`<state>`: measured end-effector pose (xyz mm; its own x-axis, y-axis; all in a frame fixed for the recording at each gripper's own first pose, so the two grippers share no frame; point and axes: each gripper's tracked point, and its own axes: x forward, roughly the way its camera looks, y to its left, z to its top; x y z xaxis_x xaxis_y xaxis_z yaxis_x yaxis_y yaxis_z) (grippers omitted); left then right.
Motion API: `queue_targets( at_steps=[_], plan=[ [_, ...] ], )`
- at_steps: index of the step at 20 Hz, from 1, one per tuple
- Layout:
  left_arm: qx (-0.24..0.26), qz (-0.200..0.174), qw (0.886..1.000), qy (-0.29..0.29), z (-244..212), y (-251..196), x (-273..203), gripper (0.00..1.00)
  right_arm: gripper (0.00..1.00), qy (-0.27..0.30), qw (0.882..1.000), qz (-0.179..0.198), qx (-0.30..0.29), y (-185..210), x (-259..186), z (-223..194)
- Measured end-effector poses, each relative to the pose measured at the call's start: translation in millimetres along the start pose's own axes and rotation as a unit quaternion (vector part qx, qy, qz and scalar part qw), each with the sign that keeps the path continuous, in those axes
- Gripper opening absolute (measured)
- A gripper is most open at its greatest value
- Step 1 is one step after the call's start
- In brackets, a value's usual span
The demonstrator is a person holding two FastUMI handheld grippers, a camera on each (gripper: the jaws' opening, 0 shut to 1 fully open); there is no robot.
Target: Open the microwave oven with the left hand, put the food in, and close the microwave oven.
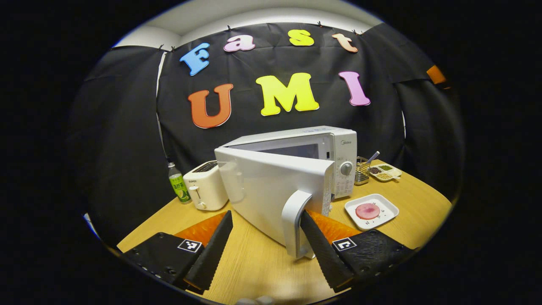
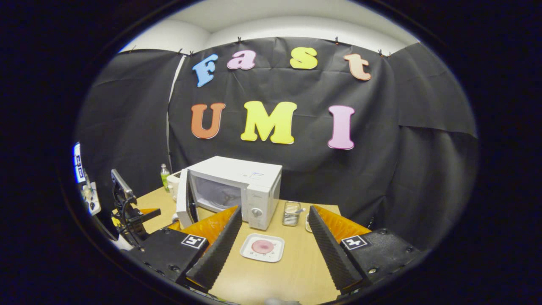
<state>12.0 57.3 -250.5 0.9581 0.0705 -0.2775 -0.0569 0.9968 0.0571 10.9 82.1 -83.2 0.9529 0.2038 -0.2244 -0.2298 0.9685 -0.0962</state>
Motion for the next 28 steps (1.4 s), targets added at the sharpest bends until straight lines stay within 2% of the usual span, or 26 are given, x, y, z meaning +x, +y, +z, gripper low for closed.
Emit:
queue_targets(
  at_steps=[7,9,14,15,17,18,22,24,26,28],
  plan=[
    [-0.007,0.067,0.998,0.018,-23.9,84.3,-38.2,0.96,1.00,0.012,0.999,0.036,-0.005,47.5,13.0,-11.9],
    [-0.008,0.086,0.996,0.026,-29.8,106.5,-44.3,0.96,0.96,0.016,0.999,0.042,-0.007,56.5,17.4,-16.5],
    [-0.007,0.138,0.990,0.036,-39.6,162.0,-57.8,0.96,0.96,0.035,0.998,0.055,-0.019,70.2,33.9,-35.0],
    [-0.009,0.152,0.987,0.041,-43.4,172.7,-60.8,0.96,1.00,0.039,0.998,0.056,-0.018,70.1,38.5,-40.0],
    [-0.016,0.169,0.985,0.043,-42.9,186.6,-67.0,0.96,1.00,0.052,0.997,0.057,-0.015,67.1,49.5,-51.2],
    [-0.017,0.175,0.983,0.043,-42.6,190.6,-70.7,0.96,0.96,0.058,0.997,0.057,-0.014,64.6,55.8,-56.8],
    [-0.020,0.177,0.983,0.045,-35.6,180.1,-87.9,0.96,0.96,0.080,0.995,0.048,-0.030,40.2,86.1,-82.0],
    [-0.028,0.167,0.985,0.039,-22.9,162.6,-92.0,0.96,1.00,0.095,0.994,0.044,-0.029,24.7,105.4,-98.3],
    [-0.031,0.154,0.987,0.033,-6.6,139.2,-91.9,0.96,0.96,0.124,0.991,0.043,-0.013,7.3,125.7,-120.0],
    [-0.047,0.131,0.990,0.025,12.5,112.9,-89.2,0.96,0.99,0.155,0.987,0.048,0.016,-4.9,144.2,-143.0]
  ],
)
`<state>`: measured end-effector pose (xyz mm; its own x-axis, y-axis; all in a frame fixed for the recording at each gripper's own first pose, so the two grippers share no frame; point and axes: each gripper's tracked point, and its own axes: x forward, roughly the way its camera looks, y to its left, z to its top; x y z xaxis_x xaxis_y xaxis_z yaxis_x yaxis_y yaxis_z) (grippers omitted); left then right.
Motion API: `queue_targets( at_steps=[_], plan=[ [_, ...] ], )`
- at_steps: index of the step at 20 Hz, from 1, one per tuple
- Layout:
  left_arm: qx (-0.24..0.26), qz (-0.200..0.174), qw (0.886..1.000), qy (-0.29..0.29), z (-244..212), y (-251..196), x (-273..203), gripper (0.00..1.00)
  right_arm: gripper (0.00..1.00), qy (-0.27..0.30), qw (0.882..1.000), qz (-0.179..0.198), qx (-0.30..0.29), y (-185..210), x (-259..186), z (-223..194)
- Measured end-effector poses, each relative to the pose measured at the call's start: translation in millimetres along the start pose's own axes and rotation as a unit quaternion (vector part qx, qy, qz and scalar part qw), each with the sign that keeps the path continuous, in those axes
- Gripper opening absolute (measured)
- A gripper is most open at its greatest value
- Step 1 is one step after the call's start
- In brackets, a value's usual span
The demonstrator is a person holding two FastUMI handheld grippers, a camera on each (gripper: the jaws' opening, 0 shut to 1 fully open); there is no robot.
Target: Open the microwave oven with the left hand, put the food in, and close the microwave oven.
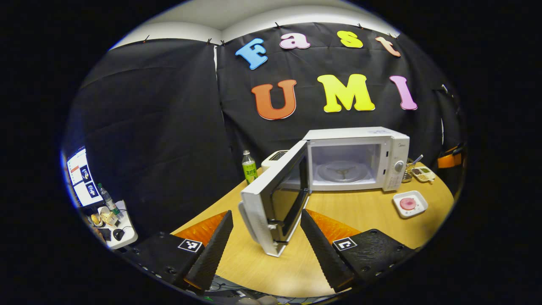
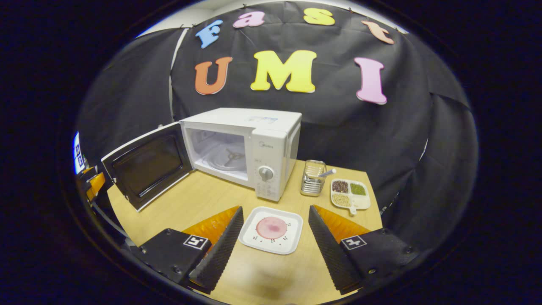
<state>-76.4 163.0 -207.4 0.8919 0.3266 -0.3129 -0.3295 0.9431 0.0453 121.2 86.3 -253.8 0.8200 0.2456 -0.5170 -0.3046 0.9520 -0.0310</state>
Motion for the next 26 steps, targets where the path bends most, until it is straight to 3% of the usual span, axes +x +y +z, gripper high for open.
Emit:
queue_targets(
  at_steps=[8,9,11,12,13,14,15,16,20,23,24,25,26],
  plan=[
    [-0.009,-0.060,0.998,-0.019,60.0,-80.8,4.9,0.96,0.81,0.135,0.988,0.049,0.063,-40.9,85.2,-79.7],
    [-0.007,-0.067,0.998,-0.022,65.3,-88.3,5.5,0.96,0.66,0.148,0.985,0.054,0.071,-42.8,93.7,-85.4],
    [-0.003,-0.077,0.997,-0.025,73.0,-101.8,6.8,0.96,0.61,0.176,0.979,0.062,0.079,-47.3,106.1,-97.6],
    [-0.002,-0.081,0.996,-0.025,73.8,-106.9,7.1,0.96,0.71,0.188,0.976,0.065,0.088,-48.5,112.2,-102.4],
    [-0.002,-0.084,0.996,-0.025,75.2,-110.6,7.5,0.96,0.58,0.203,0.972,0.070,0.101,-48.3,116.3,-107.0],
    [0.000,-0.087,0.996,-0.024,76.0,-114.1,7.1,0.96,0.57,0.218,0.966,0.078,0.113,-46.7,120.0,-110.7],
    [0.003,-0.088,0.996,-0.023,75.7,-117.3,8.4,0.96,0.65,0.233,0.961,0.084,0.122,-46.1,123.3,-114.8],
    [0.009,-0.089,0.996,-0.023,75.5,-119.6,9.5,0.96,0.53,0.248,0.957,0.086,0.126,-47.3,127.6,-119.6],
    [0.022,-0.090,0.995,-0.030,79.7,-123.3,10.7,0.96,0.43,0.301,0.938,0.089,0.149,-44.5,134.2,-130.6],
    [0.019,-0.084,0.996,-0.037,82.6,-120.1,12.2,0.96,0.24,0.334,0.925,0.083,0.160,-43.5,132.9,-134.5],
    [0.016,-0.082,0.996,-0.039,82.1,-118.4,11.8,0.96,0.21,0.344,0.923,0.081,0.154,-43.2,133.7,-134.1],
    [0.013,-0.079,0.996,-0.039,82.7,-117.0,11.8,0.96,0.30,0.354,0.920,0.076,0.150,-44.1,133.7,-134.2],
    [0.010,-0.078,0.996,-0.040,81.7,-115.3,11.9,0.96,0.16,0.365,0.917,0.067,0.145,-45.8,133.7,-134.9]
  ],
)
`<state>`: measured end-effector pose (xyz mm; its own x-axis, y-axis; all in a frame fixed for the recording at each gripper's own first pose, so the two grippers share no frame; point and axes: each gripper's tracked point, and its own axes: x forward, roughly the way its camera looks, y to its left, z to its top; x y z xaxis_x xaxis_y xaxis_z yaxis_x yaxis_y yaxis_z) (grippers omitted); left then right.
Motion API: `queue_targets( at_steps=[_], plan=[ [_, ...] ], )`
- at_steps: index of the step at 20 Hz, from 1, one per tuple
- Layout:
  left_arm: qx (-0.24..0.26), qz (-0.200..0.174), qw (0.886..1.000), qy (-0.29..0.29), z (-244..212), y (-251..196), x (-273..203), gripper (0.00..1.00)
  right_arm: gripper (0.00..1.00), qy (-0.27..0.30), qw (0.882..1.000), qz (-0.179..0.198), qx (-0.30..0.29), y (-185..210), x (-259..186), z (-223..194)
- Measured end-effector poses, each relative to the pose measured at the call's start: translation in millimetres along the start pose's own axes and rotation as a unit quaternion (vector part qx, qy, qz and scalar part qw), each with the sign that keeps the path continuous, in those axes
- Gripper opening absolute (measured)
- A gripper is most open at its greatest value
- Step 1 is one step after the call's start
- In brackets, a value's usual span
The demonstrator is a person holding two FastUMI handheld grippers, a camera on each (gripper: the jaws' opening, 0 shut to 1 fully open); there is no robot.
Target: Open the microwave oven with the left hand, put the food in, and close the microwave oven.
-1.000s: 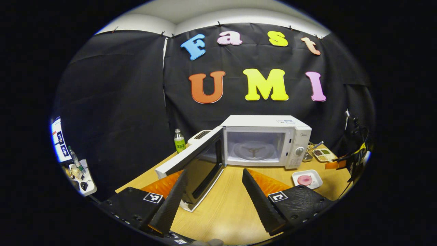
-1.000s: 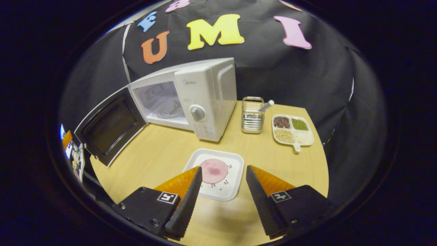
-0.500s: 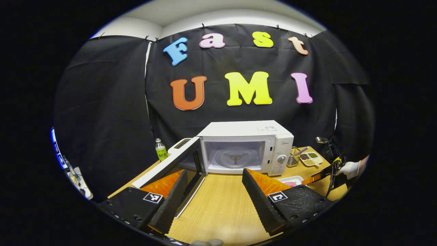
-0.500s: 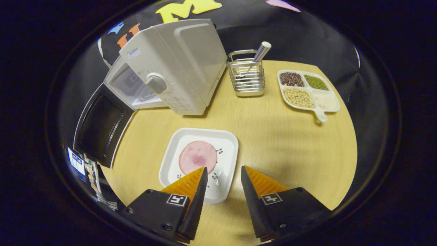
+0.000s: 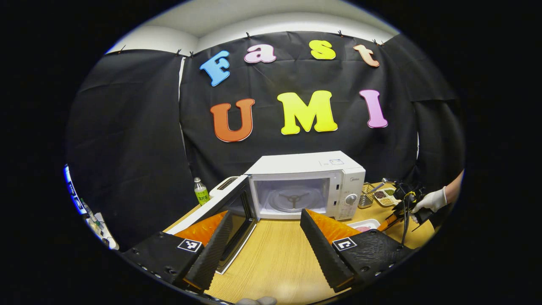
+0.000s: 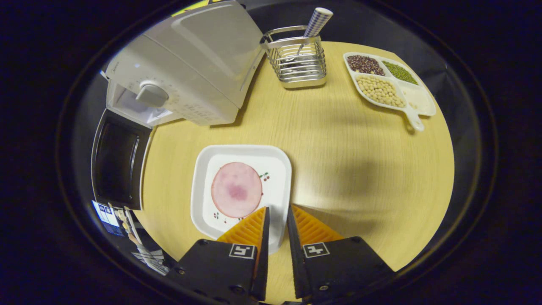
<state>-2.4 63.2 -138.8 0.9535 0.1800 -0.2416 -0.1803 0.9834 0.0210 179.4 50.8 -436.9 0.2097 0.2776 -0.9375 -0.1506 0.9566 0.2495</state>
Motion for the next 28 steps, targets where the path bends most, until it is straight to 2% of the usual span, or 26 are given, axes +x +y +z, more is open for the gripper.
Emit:
queue_targets(
  at_steps=[2,3,6,10,11,12,16,20,24,28],
  plan=[
    [-0.007,0.003,1.000,0.003,-4.4,3.7,1.4,0.96,0.06,0.012,0.999,-0.030,0.007,-5.5,1.5,-0.4],
    [-0.009,0.006,1.000,0.006,-8.9,5.6,1.9,0.96,0.08,0.020,0.999,-0.036,0.018,-4.3,-2.1,-0.4],
    [-0.023,0.012,1.000,0.007,-12.9,12.2,1.3,0.96,0.04,0.040,0.998,-0.037,0.041,-3.6,1.8,-2.5],
    [-0.031,0.019,0.999,0.009,-21.0,20.1,1.4,0.96,0.00,0.030,0.996,-0.026,0.074,-2.1,2.2,-3.1],
    [-0.032,0.019,0.999,0.011,-23.5,21.3,1.0,0.96,0.04,0.028,0.996,-0.011,0.082,1.4,3.6,-5.2],
    [-0.031,0.020,0.999,0.013,-24.7,23.2,0.4,0.96,0.00,0.023,0.995,0.006,0.093,4.2,5.1,-7.4],
    [-0.022,0.021,0.999,0.021,-25.6,25.6,-4.1,0.96,0.04,-0.013,0.990,0.059,0.125,9.2,2.1,-10.5],
    [-0.009,0.015,1.000,0.022,-20.1,24.1,-7.5,0.96,0.04,-0.063,0.979,0.112,0.158,19.6,-8.0,-8.9],
    [0.000,0.003,1.000,0.020,-12.2,17.2,-10.5,0.96,0.04,-0.101,0.972,0.144,0.159,39.5,-20.9,-15.5],
    [0.005,-0.001,1.000,0.013,-3.8,14.7,-17.0,0.96,0.03,-0.136,0.961,0.159,0.182,70.0,-31.7,-25.2]
  ],
)
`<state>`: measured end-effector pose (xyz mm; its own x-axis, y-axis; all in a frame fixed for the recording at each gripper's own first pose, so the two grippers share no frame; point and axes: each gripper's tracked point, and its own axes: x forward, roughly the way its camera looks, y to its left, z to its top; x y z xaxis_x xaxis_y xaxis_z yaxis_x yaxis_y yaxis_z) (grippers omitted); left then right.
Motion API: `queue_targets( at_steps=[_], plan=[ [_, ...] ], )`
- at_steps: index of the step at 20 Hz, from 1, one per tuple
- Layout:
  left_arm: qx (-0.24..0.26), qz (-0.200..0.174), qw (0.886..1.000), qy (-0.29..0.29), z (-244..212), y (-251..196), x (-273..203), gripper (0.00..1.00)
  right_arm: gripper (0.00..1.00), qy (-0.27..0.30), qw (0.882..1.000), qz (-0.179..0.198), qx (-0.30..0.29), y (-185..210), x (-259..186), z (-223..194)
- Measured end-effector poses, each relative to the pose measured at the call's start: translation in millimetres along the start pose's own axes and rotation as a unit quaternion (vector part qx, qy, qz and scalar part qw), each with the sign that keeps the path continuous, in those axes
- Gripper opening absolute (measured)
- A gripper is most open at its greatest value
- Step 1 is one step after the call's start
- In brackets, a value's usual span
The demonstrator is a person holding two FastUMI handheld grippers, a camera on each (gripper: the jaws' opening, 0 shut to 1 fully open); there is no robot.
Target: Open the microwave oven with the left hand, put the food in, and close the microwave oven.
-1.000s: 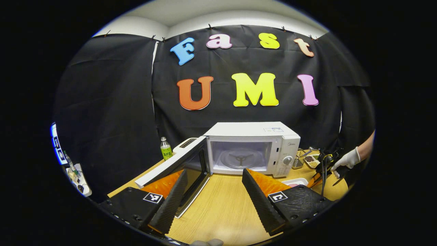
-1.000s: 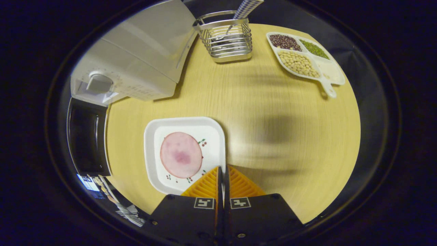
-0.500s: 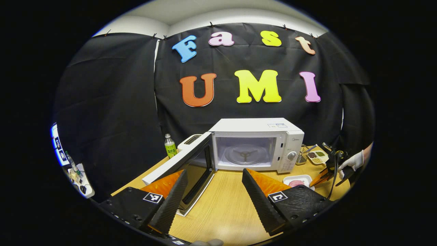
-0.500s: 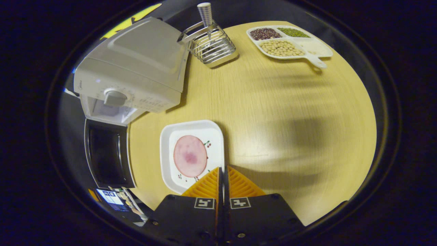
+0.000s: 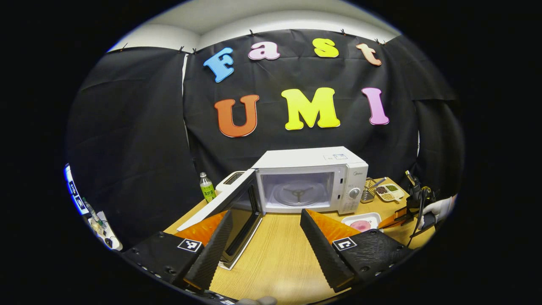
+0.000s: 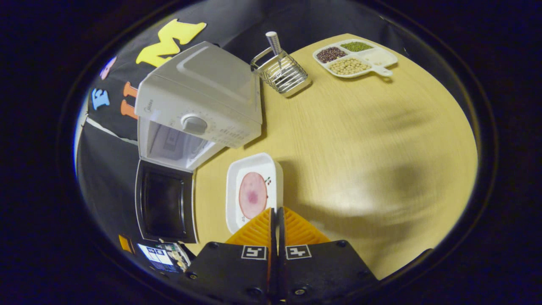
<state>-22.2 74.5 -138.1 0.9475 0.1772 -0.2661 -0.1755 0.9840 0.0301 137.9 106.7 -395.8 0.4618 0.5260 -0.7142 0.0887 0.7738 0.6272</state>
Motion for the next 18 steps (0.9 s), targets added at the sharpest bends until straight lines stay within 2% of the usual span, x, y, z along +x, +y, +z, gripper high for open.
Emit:
queue_targets(
  at_steps=[1,3,7,9,10,12,15,18],
  plan=[
    [0.001,-0.001,1.000,-0.003,2.4,-0.7,-1.5,0.96,0.00,-0.009,1.000,0.011,0.017,13.5,-1.1,-6.9],
    [0.000,-0.006,1.000,-0.002,4.3,-0.6,-2.1,0.96,0.04,-0.029,0.998,0.029,0.051,37.6,2.1,-18.4],
    [-0.001,-0.020,1.000,0.002,7.5,2.5,-7.8,0.96,0.03,-0.111,0.988,0.053,0.095,93.3,4.0,-21.0],
    [0.009,-0.026,1.000,0.007,2.6,9.8,-9.9,0.96,0.00,-0.125,0.983,0.053,0.123,117.9,20.4,-28.5],
    [0.012,-0.023,1.000,0.016,-2.2,15.7,-11.5,0.96,0.03,-0.128,0.982,0.062,0.127,126.5,30.6,-31.5],
    [-0.001,-0.026,0.999,0.030,-8.2,26.6,-17.0,0.96,0.04,-0.143,0.975,0.089,0.143,156.4,50.6,-28.6],
    [-0.004,-0.007,1.000,0.018,-5.0,48.8,-21.9,0.96,0.03,-0.186,0.961,0.112,0.171,184.6,76.2,-20.7],
    [-0.001,0.011,1.000,0.014,-12.9,65.8,-15.6,0.96,0.03,-0.230,0.949,0.113,0.186,205.4,98.4,-14.8]
  ],
)
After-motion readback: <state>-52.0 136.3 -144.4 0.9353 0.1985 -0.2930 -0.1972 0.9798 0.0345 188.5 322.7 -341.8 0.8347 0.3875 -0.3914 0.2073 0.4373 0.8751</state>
